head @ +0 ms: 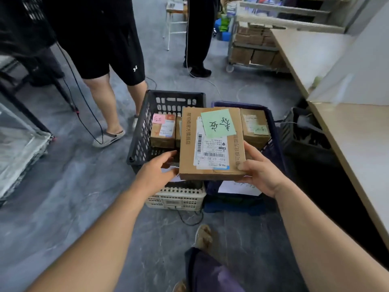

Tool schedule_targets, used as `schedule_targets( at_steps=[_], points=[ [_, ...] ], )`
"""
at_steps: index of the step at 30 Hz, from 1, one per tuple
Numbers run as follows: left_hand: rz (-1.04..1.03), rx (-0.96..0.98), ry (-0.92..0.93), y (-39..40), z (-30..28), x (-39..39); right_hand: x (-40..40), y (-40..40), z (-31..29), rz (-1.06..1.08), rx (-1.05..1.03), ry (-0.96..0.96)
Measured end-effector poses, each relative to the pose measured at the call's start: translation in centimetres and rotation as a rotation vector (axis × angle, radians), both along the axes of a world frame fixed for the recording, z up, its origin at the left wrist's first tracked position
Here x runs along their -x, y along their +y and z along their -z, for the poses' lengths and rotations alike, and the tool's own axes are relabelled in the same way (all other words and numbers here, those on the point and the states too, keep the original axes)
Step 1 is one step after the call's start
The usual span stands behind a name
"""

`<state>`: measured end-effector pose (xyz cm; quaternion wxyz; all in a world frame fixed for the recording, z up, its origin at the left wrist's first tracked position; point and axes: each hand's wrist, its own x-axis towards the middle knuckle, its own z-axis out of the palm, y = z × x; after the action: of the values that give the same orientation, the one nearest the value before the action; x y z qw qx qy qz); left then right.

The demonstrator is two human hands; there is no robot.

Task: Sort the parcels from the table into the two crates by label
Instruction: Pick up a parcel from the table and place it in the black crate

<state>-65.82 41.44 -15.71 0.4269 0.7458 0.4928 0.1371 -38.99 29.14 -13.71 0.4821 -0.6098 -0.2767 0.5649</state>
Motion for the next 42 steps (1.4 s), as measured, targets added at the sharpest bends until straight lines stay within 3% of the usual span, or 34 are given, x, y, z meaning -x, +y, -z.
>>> schedule_targets(
  at_steps=[13, 27, 35, 42],
  points=[
    [-0.042, 0.044, 0.197, 11.3, 2.3, -3.1, -3.7, 14.6, 5.4, -0.058, 0.069, 0.143],
    [-0.013, 0.169, 0.293, 18.7, 10.3, -0.1, -0.9, 22.7, 14.6, -0.105, 0.225, 0.215],
    [0.096, 0.061, 0.387, 24.6, 14.5, 2.5, 2.9, 25.8, 20.8, -0.021, 0.317, 0.251],
    [0.073, -0.1, 0.474, 28.1, 18.4, 3.7, 5.3, 28.4, 25.9, -0.001, 0.439, 0.213]
  ],
)
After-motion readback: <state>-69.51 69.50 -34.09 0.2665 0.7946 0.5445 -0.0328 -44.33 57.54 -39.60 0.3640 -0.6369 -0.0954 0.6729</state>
